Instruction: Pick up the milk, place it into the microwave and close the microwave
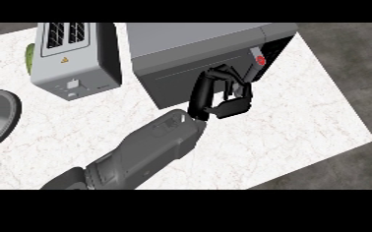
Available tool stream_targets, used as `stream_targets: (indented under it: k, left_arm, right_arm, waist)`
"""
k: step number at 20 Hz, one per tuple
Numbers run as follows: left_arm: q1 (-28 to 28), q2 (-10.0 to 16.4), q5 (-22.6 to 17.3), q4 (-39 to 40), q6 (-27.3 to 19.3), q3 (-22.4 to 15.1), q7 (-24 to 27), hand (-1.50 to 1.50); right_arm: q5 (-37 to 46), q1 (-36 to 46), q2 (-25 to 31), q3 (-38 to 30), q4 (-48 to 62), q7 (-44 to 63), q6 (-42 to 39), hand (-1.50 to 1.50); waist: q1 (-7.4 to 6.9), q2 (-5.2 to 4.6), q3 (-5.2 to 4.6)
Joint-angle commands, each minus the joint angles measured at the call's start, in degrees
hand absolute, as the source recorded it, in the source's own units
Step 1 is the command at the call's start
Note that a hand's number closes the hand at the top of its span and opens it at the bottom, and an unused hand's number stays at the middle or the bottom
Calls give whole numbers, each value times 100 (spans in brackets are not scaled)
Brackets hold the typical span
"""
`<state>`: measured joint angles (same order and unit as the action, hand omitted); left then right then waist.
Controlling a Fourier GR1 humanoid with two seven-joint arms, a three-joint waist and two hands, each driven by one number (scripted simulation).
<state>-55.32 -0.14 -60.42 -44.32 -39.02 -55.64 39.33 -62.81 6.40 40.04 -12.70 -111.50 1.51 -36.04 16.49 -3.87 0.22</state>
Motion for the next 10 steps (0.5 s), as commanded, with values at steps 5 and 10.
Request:
stream_targets:
  k: [5,10]
  left_arm:
    - [313,96,-513,969,-170,454,-141,-150]
    - [252,23,-638,1045,-166,338,-173,-150]
  right_arm:
    - [-187,-259,125,-219,-55,69,30,-150]
    - [-270,-406,190,-242,-224,154,64,-150]
  waist:
    - [-291,-31,-28]
    - [-306,1,-27]
